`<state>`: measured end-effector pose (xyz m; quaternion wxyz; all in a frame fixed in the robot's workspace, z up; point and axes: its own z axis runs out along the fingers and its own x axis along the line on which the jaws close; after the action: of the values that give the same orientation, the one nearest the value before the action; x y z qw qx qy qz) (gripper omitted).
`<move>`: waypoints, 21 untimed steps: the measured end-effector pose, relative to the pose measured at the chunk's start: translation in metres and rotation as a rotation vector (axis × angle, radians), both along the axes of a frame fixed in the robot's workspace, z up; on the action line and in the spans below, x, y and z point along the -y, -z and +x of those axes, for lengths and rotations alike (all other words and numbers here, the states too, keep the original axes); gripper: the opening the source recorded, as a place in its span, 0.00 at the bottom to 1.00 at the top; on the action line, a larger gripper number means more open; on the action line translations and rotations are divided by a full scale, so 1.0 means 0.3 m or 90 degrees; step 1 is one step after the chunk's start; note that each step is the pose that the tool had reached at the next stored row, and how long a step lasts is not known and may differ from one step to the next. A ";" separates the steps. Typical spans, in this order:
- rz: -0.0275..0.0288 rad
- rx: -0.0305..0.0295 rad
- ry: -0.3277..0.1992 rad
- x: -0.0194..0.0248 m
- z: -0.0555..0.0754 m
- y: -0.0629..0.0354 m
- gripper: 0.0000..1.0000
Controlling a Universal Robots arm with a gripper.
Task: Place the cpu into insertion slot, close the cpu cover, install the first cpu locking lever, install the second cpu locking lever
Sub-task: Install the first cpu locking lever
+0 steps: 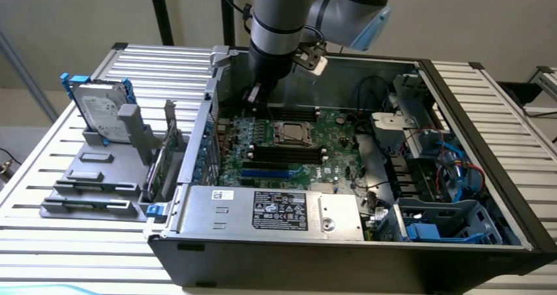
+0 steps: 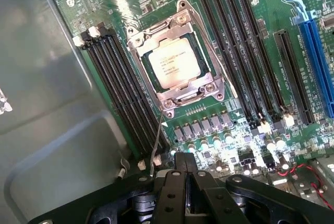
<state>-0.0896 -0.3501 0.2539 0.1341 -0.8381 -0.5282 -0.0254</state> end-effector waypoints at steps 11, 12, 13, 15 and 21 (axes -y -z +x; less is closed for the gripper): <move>0.0009 -0.0088 0.032 0.000 -0.028 0.000 0.11; 0.0014 -0.0098 0.036 0.000 -0.029 0.000 0.11; 0.0022 -0.0112 0.040 0.000 -0.030 0.000 0.11; 0.0042 -0.0141 0.047 0.000 -0.032 0.000 0.11; 0.0053 -0.0158 0.070 -0.002 -0.042 0.006 0.11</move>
<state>-0.1020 -0.3496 0.2520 0.1426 -0.8656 -0.4794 -0.0246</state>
